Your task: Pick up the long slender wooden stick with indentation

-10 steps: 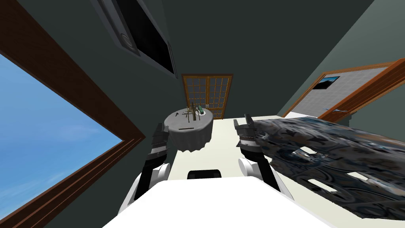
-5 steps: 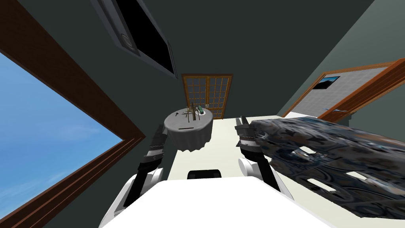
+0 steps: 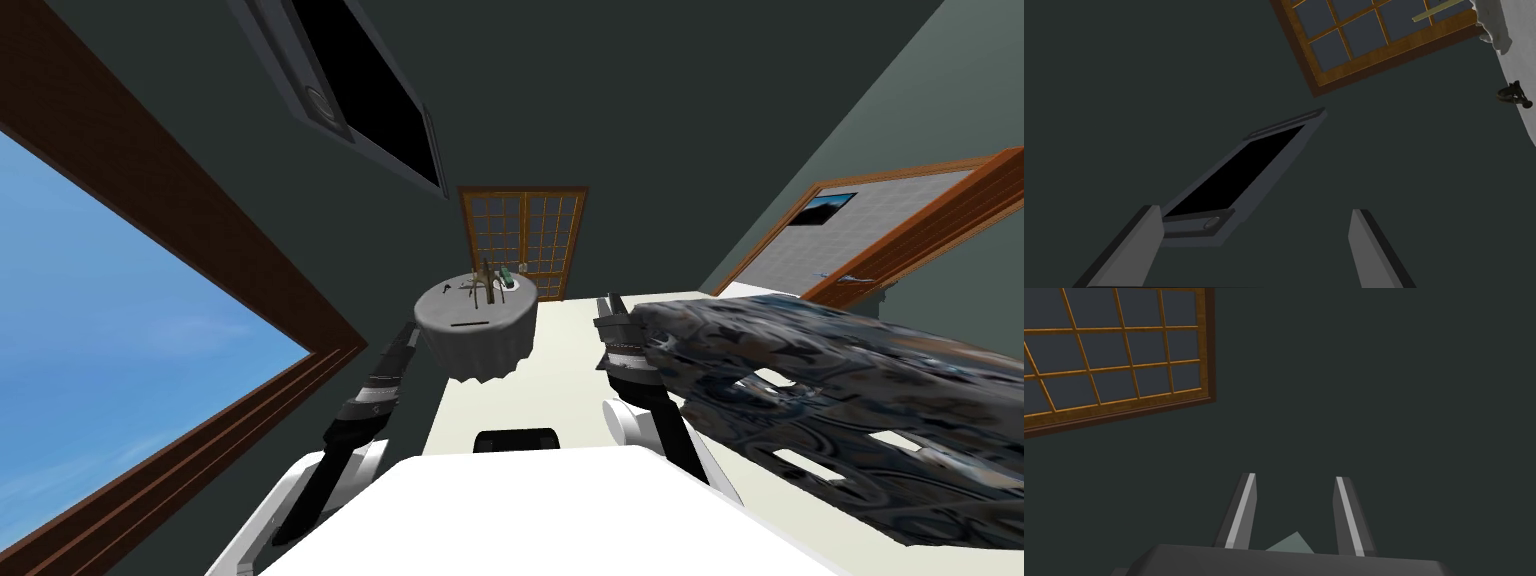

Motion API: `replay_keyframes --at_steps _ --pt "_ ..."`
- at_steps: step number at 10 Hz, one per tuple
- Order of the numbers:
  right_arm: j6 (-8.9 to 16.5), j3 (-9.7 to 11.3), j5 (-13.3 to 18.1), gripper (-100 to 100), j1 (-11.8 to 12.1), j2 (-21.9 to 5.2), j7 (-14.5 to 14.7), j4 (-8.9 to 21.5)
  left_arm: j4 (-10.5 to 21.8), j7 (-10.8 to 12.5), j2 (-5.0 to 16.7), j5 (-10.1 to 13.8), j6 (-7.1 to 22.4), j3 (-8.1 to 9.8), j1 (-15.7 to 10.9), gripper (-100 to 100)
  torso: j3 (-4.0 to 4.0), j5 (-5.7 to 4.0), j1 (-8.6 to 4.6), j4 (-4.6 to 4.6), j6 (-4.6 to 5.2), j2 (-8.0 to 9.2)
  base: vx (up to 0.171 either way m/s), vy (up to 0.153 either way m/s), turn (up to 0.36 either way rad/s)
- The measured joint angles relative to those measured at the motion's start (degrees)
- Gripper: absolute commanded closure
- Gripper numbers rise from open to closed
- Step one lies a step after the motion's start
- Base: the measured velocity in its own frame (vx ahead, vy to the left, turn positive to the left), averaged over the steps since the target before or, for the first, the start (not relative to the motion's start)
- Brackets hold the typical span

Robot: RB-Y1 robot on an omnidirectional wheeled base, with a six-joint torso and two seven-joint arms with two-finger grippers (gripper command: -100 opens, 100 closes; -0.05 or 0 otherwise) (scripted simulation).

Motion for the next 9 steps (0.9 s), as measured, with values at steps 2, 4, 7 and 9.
replay_keyframes --at_steps 2,4,7,9 --pt "0.0 0.0 0.0 0 0.0 0.0 0.0 0.0 0.8 1.1 2.9 -2.2 -0.8 1.47 1.2 -100 0.0 0.0 -0.01 0.0 0.0 0.0 -0.01 -0.011 -0.007" --pt "0.0 0.0 0.0 0 0.0 0.0 0.0 0.0 2.1 2.3 6.3 -4.3 -1.5 3.25 2.0 -100 0.0 0.0 -0.01 0.0 0.01 0.0 -0.01 -0.012 -0.011" --pt "0.0 0.0 0.0 0 0.0 0.0 0.0 0.0 3.0 4.2 11.3 -7.6 -2.7 5.6 4.2 -100 0.0 0.0 -0.01 0.0 0.01 -0.01 -0.01 -0.012 -0.014" --pt "0.0 0.0 0.0 0 0.0 0.0 0.0 0.0 4.1 5.6 14.9 -10.0 -3.5 7.41 5.6 -100 0.0 0.0 -0.01 0.0 0.01 -0.01 -0.008 -0.011 -0.016"
